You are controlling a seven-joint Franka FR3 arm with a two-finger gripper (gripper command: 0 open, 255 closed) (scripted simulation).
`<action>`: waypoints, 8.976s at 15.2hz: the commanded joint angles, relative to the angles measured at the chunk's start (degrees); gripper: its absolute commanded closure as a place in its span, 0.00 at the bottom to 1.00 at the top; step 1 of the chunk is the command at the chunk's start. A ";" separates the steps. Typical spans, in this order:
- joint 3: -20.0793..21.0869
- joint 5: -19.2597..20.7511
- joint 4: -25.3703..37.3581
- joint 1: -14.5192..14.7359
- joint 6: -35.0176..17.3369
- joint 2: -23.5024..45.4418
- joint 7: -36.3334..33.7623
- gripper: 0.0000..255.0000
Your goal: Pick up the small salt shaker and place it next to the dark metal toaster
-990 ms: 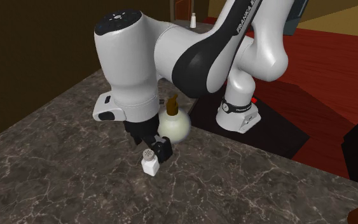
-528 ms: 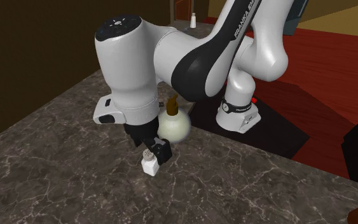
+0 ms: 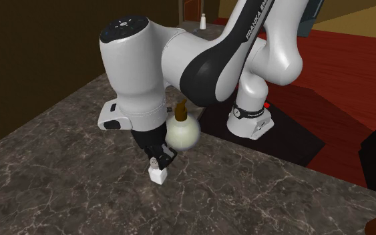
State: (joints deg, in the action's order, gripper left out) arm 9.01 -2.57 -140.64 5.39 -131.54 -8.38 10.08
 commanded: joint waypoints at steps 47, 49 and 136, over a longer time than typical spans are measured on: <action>-1.25 -0.39 25.87 -0.18 35.08 -9.24 0.36 1.00; -1.28 -0.35 27.59 -0.21 36.62 -9.06 0.32 1.00; -47.94 39.71 -29.09 -20.24 31.24 -62.20 34.01 1.00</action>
State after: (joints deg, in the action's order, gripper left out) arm -38.12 36.38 -169.16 -14.73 -99.20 -71.12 44.18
